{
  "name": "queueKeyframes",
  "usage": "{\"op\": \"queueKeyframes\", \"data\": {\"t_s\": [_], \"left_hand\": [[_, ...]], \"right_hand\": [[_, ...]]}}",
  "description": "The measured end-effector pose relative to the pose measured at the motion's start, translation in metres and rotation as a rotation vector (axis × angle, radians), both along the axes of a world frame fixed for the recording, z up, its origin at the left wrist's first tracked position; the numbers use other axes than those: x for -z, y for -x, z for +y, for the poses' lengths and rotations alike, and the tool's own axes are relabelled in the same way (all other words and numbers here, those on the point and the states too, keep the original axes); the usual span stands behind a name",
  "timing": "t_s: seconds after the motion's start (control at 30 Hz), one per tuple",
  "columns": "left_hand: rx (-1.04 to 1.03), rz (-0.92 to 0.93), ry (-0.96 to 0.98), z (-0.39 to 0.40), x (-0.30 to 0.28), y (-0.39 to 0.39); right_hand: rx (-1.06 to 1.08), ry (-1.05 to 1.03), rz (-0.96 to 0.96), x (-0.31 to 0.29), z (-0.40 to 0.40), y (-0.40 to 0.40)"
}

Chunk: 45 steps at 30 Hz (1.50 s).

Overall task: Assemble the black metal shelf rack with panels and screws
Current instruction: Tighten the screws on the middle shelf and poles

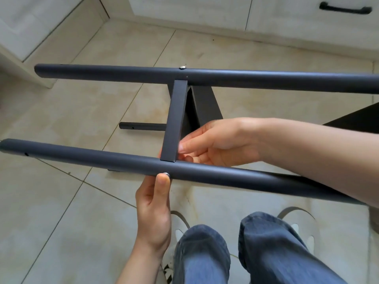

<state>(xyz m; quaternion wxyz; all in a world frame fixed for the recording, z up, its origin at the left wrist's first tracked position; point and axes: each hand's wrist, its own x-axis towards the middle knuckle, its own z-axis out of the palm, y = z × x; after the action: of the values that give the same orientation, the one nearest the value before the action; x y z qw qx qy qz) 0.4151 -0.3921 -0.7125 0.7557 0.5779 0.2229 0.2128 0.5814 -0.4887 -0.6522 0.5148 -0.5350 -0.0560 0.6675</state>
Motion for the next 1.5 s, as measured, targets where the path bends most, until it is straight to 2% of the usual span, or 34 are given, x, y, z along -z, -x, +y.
{"op": "queueKeyframes", "data": {"t_s": [0.47, 0.83, 1.17, 1.33, 1.5], "left_hand": [[0.009, 0.003, -0.038, 0.0012, 0.0012, 0.0000], [0.021, 0.009, -0.065, 0.0020, 0.0008, 0.0002], [0.019, 0.032, -0.071, 0.0039, 0.0018, 0.0004], [0.019, 0.042, -0.075, 0.0046, 0.0028, 0.0015], [0.001, 0.036, -0.063, 0.0030, 0.0019, 0.0012]], "right_hand": [[-0.075, 0.018, 0.013, 0.0040, 0.0024, 0.0020], [-0.112, 0.072, -0.149, 0.0052, 0.0029, 0.0031], [-0.129, 0.112, -0.131, 0.0067, 0.0067, 0.0057], [-0.067, 0.059, -0.121, 0.0085, 0.0074, 0.0055], [-0.103, 0.051, -0.089, 0.0064, 0.0022, -0.0008]]}}
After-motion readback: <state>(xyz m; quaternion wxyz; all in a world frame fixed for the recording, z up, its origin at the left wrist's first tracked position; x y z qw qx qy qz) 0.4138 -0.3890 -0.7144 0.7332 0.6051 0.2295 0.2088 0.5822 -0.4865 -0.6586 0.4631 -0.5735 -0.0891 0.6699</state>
